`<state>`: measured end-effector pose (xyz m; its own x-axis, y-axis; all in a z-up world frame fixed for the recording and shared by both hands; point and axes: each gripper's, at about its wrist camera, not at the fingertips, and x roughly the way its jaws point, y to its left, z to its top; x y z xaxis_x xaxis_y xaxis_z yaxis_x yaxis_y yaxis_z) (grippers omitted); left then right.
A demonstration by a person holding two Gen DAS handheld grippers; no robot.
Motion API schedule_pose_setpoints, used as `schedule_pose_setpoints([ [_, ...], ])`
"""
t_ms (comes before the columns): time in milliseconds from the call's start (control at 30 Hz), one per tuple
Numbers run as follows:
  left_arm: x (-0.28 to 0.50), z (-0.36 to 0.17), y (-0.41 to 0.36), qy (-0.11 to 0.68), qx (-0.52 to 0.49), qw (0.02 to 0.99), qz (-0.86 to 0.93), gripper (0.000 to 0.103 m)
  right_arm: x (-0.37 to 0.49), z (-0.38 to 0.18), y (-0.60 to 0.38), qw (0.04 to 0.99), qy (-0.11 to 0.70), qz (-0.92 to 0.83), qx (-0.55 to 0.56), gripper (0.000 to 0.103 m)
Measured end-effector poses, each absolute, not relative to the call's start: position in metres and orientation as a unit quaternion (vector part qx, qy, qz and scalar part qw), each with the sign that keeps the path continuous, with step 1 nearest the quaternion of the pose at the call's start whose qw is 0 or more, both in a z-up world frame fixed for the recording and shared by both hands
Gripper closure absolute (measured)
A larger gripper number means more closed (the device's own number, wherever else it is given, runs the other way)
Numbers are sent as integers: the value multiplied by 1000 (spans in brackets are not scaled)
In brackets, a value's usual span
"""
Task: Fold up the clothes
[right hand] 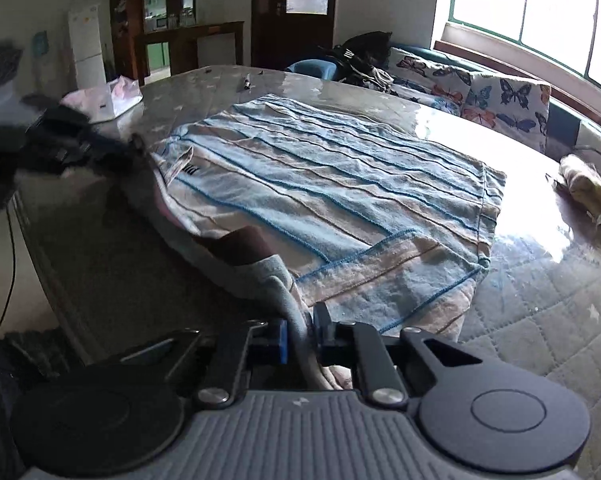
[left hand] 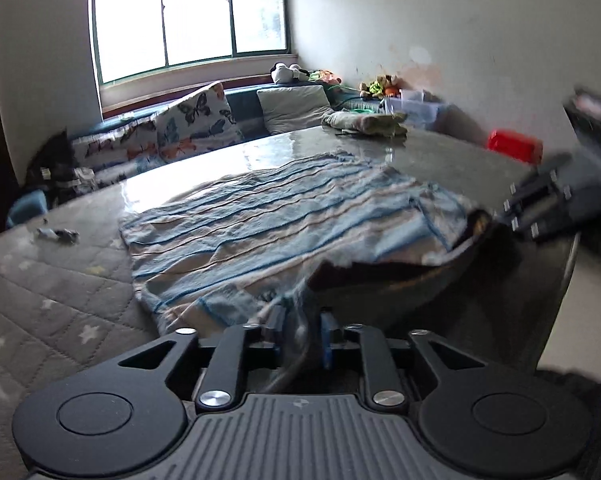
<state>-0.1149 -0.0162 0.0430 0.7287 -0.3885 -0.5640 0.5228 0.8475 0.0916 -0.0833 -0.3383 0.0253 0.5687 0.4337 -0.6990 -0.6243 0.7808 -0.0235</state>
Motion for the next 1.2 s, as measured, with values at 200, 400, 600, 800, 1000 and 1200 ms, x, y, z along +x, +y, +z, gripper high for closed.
schedule_pose_setpoints([
  [200, -132, 31, -16, 251, 189, 927, -208, 67, -78, 36, -339, 883, 346, 298, -113, 93],
  [400, -135, 26, -14, 229, 218, 931, -180, 67, -76, 39, -338, 885, 341, 295, -116, 93],
  [600, -147, 25, -16, 193, 243, 938, -157, 60, -77, 35, -340, 888, 341, 290, -106, 93],
  [800, -154, 19, -21, 165, 285, 934, -138, 46, -80, 33, -340, 888, 341, 290, -103, 92],
  [1000, -155, 10, -24, 160, 322, 922, -143, 44, -82, 32, -340, 890, 340, 288, -101, 92],
  [1200, -159, -2, -28, 154, 362, 904, -167, 64, -83, 32, -340, 893, 333, 285, -102, 92],
])
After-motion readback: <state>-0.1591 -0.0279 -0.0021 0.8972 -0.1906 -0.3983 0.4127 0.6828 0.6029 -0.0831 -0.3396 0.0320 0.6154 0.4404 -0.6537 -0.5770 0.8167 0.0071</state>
